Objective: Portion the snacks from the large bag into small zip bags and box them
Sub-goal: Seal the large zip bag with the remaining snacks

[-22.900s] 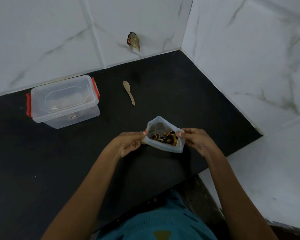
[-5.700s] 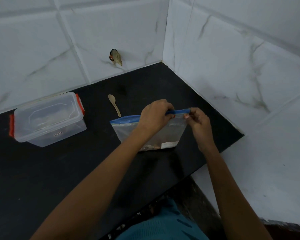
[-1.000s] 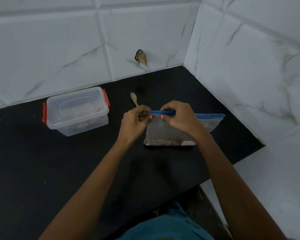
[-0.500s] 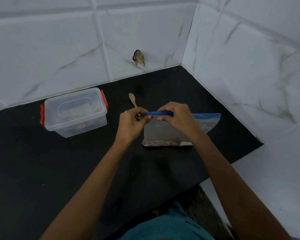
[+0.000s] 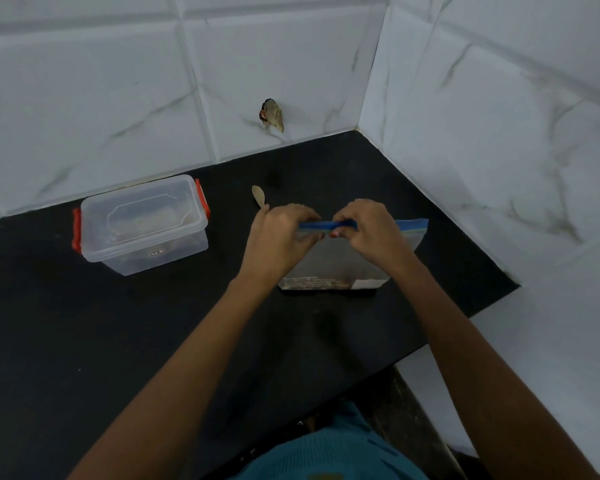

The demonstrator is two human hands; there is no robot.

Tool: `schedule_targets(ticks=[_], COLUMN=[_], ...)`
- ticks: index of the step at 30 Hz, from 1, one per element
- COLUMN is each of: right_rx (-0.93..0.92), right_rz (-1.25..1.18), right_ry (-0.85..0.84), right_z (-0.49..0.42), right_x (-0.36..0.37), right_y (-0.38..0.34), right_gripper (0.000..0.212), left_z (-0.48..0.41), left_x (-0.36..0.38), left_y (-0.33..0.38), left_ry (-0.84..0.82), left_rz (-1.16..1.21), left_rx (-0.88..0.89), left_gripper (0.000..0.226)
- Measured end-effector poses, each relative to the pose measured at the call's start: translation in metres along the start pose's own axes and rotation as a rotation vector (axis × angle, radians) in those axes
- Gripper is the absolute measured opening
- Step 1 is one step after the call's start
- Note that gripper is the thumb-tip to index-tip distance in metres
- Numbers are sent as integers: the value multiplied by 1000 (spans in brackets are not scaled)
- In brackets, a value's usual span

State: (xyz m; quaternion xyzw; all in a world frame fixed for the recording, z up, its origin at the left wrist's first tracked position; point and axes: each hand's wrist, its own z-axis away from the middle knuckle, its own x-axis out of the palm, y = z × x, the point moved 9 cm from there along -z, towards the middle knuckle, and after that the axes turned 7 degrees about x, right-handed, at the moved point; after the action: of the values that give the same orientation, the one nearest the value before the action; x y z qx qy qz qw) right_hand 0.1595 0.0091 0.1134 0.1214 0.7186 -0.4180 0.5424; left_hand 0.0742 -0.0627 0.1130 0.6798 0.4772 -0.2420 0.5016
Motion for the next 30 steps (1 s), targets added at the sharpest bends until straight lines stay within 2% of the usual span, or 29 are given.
schedule_targets(ticks=[3,7,12,17,19,22,26,30], right_rx=[-14,-7,15,10,1,-7,39,64], right_rz=[-36,52,106,172,196,152,155,132], right_ry=[-34,-7,54,74,53,40,31,45], right_z=[2,5,6,5,6,5,7,10], right_x=[0,-11,-21,-14,-11,-12,-23,-31], right_y=[3,17,33,33,31,31,45,54], right_gripper=[24,35,22,23,23,23,36,26], left_z=[-8,-12,-11,-16,-21,-27,-29,-27], left_x=[6,6,8,13,17,23,26,26], left_y=[4,8,8,23,30,35,37,32], left_ry=[-83,-79,-128,-183,-207,-250,-259,-240], left_rz=[-125,-178,-176,-326,-347,-344,-330,-242], left_rx=[-4,-17,-80,-49,-26,-34,-32,-47], left_gripper=[25,24,21,34,28,19,18,19])
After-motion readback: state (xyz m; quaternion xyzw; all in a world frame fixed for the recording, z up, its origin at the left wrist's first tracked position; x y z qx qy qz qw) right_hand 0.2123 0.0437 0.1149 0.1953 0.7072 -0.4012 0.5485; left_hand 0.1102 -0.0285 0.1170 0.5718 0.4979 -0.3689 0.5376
